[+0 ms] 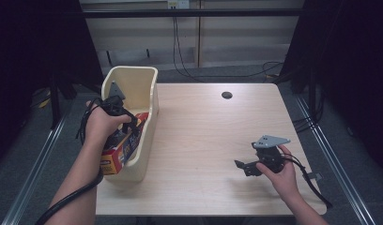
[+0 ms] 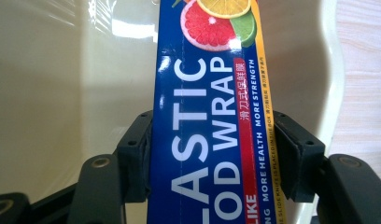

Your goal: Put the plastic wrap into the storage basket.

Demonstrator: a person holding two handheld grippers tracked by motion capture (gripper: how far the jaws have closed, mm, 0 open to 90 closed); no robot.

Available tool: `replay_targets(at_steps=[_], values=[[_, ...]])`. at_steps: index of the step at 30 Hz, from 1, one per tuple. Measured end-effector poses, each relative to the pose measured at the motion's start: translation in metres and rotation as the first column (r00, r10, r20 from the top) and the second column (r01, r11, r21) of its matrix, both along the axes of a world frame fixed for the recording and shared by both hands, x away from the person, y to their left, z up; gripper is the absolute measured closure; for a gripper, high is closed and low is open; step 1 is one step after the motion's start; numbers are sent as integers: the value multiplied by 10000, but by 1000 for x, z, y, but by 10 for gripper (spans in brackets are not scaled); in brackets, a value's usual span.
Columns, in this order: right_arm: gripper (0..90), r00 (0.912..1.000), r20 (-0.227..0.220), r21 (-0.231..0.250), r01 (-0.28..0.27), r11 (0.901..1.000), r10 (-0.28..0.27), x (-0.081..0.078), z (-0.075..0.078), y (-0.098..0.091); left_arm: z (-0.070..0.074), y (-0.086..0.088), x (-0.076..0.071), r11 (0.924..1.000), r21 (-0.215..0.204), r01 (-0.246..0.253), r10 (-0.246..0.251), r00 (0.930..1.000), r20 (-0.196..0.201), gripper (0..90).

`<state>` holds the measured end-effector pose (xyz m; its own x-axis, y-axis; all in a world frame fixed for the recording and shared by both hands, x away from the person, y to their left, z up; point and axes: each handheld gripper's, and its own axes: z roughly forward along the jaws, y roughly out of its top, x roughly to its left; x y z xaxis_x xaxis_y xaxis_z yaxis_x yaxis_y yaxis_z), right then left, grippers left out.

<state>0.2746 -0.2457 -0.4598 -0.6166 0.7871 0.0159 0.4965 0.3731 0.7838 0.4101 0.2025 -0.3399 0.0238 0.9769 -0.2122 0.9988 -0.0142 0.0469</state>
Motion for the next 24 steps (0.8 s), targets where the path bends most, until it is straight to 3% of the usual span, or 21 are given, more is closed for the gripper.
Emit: replay_targets(at_steps=[3, 9, 17, 19, 21, 24], values=[[32, 10000, 0, -12, 2, 10000, -2, 0, 0, 0, 0, -1, 0, 10000, 51, -49, 48, 9999, 99, 396], [32, 10000, 21, -29, 10, 10000, -10, 0, 0, 0, 0, 1, 1, 9999, -60, -90, 89, 9999, -94, 391], [32, 10000, 28, -36, 6, 10000, -6, 0, 0, 0, 2, 0, 0, 9998, -37, 176, -176, 9998, 124, 380], [32, 10000, 51, -22, 1, 10000, 0, 0, 0, 1, 5, 1, 0, 9996, -255, 93, -83, 9992, 381, 371], [32, 10000, 65, -30, 6, 10000, -6, 0, 0, 1, 14, 2, 0, 9991, -431, 23, 17, 9957, 930, 327], [32, 10000, 59, -33, -22, 10000, 22, 0, 0, 1, 22, 3, 0, 9992, -364, 193, -153, 9941, 1077, 294]])
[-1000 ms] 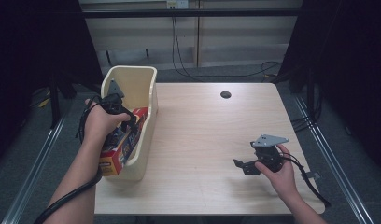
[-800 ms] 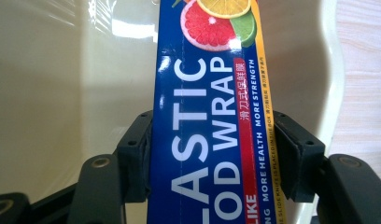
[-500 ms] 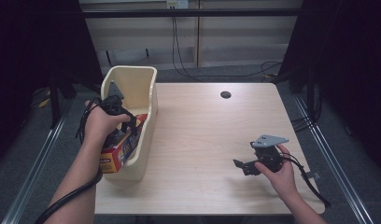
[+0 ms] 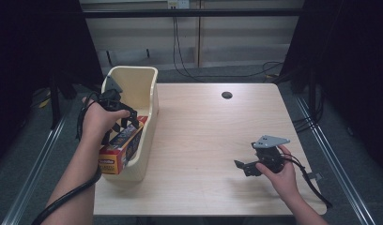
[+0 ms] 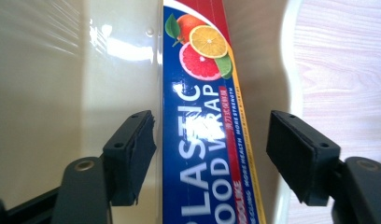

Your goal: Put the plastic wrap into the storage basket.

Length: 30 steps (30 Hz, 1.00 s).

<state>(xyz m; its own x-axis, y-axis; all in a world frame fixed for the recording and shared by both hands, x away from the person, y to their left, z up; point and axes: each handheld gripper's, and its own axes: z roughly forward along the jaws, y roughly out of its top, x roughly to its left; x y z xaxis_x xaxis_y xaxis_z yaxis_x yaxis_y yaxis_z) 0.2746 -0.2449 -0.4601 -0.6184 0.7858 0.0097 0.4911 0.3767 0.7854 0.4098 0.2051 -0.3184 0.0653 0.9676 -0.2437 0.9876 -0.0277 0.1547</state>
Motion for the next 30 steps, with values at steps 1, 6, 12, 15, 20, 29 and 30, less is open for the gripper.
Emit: replay_targets(at_steps=[1, 6, 12, 15, 20, 29, 30], values=[[32, 10000, 6, -4, -12, 10000, 12, 0, 0, 0, 3, 0, 0, 9999, -143, -24, 25, 10000, 84, 288], [32, 10000, -16, 0, 22, 10000, -22, 0, 0, 1, 13, -3, -2, 9993, -363, 127, -118, 9996, 243, 311], [32, 10000, -15, -3, 66, 10000, -66, -1, 1, 0, 27, -12, -5, 9970, -673, 387, -340, 9970, 696, 271], [32, 10000, 11, 40, 92, 10000, -92, -1, 2, -1, 32, -20, -6, 9946, -913, 498, -425, 9959, 796, 236], [32, 9999, 84, 18, 102, 9999, -103, -1, 3, -1, 37, -33, -7, 9911, -971, 913, -795, 9897, 1187, 174], [32, 9999, 63, 69, 88, 9999, -89, -1, 4, -3, 37, -63, -7, 9808, -968, 1691, -1534, 9765, 1513, 117], [32, 9999, 63, 67, 84, 9999, -85, -1, 4, -3, 36, -67, -7, 9801, -1028, 1698, -1531, 9763, 1530, 116]])
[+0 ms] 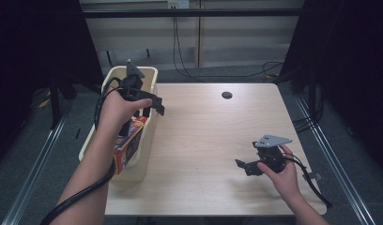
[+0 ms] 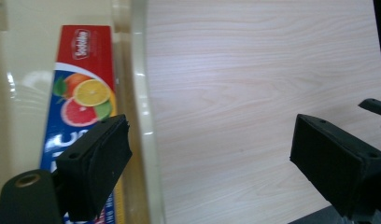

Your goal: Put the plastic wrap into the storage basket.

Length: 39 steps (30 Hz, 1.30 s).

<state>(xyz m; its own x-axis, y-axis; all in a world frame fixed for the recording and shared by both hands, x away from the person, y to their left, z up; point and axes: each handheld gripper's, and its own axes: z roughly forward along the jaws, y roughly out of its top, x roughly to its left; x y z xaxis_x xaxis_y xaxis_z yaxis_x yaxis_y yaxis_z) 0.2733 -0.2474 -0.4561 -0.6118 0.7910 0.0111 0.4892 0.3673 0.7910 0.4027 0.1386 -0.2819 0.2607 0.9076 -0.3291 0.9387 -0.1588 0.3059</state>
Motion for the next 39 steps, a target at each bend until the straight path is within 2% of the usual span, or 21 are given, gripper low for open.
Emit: replay_targets(at_steps=[12, 13, 24, 29, 39], values=[[32, 10000, -23, -14, -18, 10000, 18, 0, 0, 0, -17, -37, -5, 9970, 38, 778, -779, 9967, 233, 100], [32, 10000, -37, 1, -17, 10000, 17, 0, 0, 0, -19, -39, -6, 9968, -70, 795, -793, 9966, 217, 99], [32, 10000, -26, -93, 11, 10000, -11, 0, -1, 1, -33, -53, -11, 9934, -165, 1136, -1128, 9927, 429, 96], [32, 10000, -54, -114, -23, 9999, 23, 0, -2, 0, -41, -59, -12, 9919, -21, 1266, -1265, 9913, 369, 92], [32, 9999, -89, -138, -77, 9999, 76, 1, -2, -1, -58, -67, -14, 9893, -259, 1433, -1425, 9894, 276, 92]])
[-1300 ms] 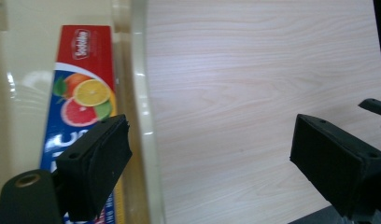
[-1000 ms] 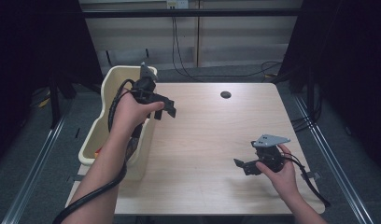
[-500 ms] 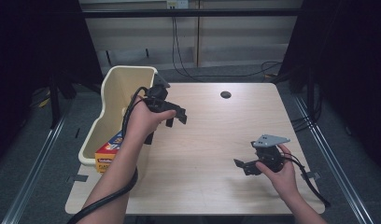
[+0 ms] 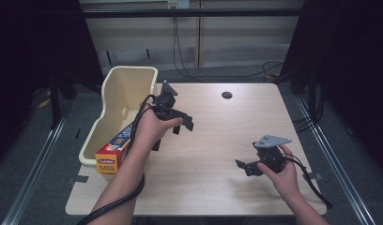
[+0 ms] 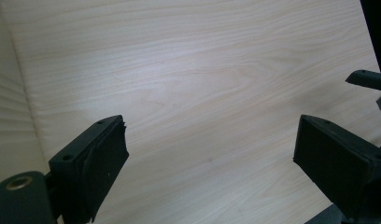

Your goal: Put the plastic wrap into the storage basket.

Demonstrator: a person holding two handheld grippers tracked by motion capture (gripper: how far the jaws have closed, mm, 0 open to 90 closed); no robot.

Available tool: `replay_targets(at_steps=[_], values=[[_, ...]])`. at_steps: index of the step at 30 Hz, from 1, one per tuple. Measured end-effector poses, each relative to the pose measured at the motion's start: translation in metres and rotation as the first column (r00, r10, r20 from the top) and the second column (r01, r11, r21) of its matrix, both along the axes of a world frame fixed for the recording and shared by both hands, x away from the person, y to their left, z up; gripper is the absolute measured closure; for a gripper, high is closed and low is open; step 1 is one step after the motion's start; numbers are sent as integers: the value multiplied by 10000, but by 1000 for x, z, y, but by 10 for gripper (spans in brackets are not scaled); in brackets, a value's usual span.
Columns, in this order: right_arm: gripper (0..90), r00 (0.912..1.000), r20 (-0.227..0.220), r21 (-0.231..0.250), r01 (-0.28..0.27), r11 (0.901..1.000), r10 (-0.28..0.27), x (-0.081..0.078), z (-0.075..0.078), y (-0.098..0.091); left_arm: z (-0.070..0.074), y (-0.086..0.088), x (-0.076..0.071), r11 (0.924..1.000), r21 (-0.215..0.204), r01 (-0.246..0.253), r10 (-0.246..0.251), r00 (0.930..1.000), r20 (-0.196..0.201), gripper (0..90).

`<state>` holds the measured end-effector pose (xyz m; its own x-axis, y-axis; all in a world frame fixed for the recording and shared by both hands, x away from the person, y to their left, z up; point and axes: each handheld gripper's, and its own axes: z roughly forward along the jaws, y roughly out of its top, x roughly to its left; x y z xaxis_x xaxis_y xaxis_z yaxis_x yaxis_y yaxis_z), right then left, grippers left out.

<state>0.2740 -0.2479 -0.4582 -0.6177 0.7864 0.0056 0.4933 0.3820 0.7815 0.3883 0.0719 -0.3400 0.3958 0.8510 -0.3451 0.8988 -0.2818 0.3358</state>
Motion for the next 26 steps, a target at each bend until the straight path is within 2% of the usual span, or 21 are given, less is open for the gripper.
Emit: replay_targets(at_steps=[5, 7, 17, 26], values=[[32, 10000, -21, -67, 81, 9999, -81, 0, -1, 0, -9, -2, -2, 10000, -40, 87, -87, 9999, -101, 91], [32, 10000, -1, -76, 57, 10000, -57, 1, -1, 0, -13, -3, -2, 10000, -12, 72, -72, 10000, 23, 91], [32, 10000, -46, -191, 74, 9998, -75, 1, -3, 0, -25, -7, -8, 9992, 173, 349, -351, 9993, 139, 86], [32, 9999, -139, -140, -22, 9999, 20, 3, -6, -1, -39, -9, -12, 9994, 67, 341, -343, 9990, 279, 87]])
